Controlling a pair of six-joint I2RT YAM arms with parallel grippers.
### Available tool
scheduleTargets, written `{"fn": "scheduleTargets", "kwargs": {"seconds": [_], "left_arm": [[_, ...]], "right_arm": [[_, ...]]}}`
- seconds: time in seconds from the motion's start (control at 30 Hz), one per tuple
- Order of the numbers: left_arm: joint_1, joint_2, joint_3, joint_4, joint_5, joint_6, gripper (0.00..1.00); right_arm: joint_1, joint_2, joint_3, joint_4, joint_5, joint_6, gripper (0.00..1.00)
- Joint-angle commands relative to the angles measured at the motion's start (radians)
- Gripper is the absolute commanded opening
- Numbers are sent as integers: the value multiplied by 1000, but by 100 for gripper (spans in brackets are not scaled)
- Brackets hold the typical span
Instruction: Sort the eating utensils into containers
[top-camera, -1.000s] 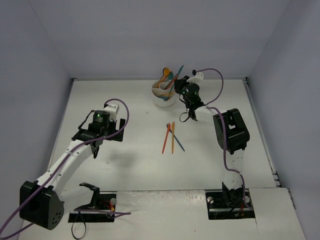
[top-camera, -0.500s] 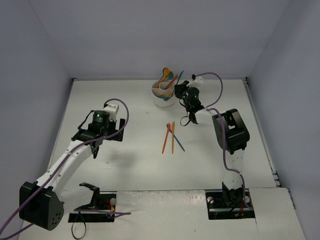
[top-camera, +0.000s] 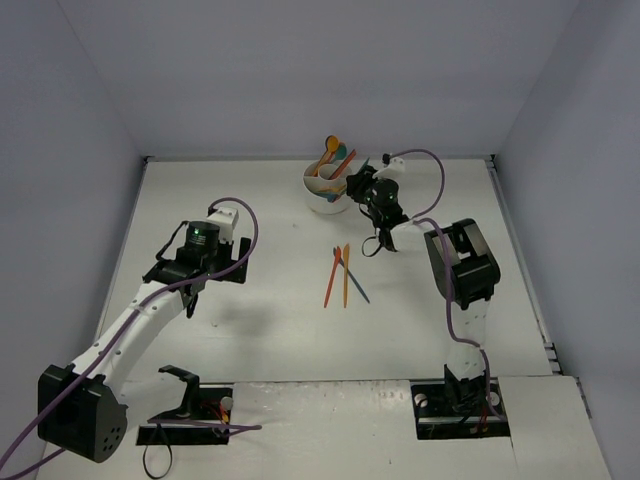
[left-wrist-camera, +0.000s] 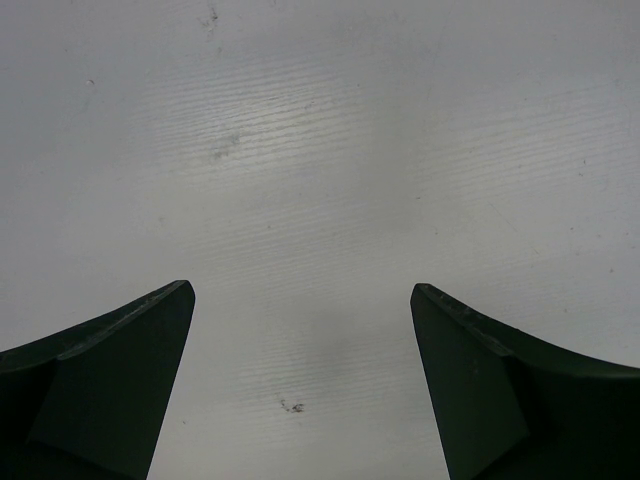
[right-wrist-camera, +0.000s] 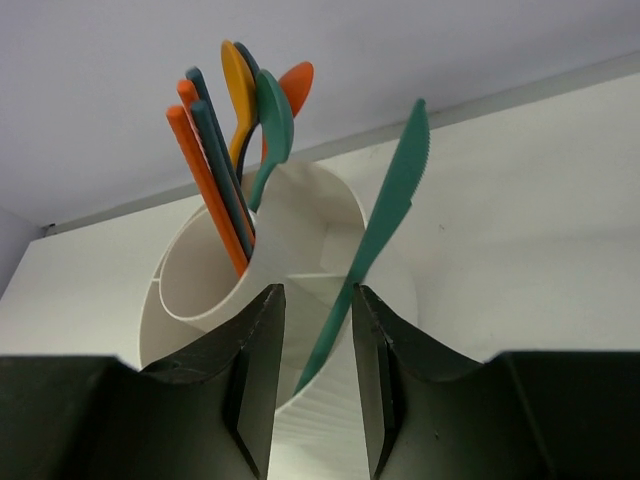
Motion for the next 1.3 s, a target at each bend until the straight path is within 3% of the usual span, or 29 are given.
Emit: {"fn": "scheduleTargets", "kwargs": {"seconds": [0.0, 0.27, 0.47, 0.6, 0.77, 0.97, 1.27], "left_arm": [[-6, -30, 2, 47, -6, 12, 88], [-6, -34, 5, 48, -3, 10, 88], [-6, -41, 9, 45, -2, 6, 88], [-6, -46, 11, 43, -3, 3, 88], [-6, -48, 14, 38, -10, 3, 88], [-6, -39, 18, 37, -5, 1, 88], [-6, -31, 20, 36, 0, -2, 88]], "right_arm": [[14, -126, -19, 69, 4, -36, 32], [19, -315, -99, -109, 48, -146, 34], [22, -484, -71, -529, 68, -216, 42], [33, -541, -55, -844, 46, -243, 43], [69, -589, -78, -1106, -20, -242, 44], [175, -580, -114, -1192, -62, -135, 43], [257, -442, -85, -1194, 35, 20, 31]]}}
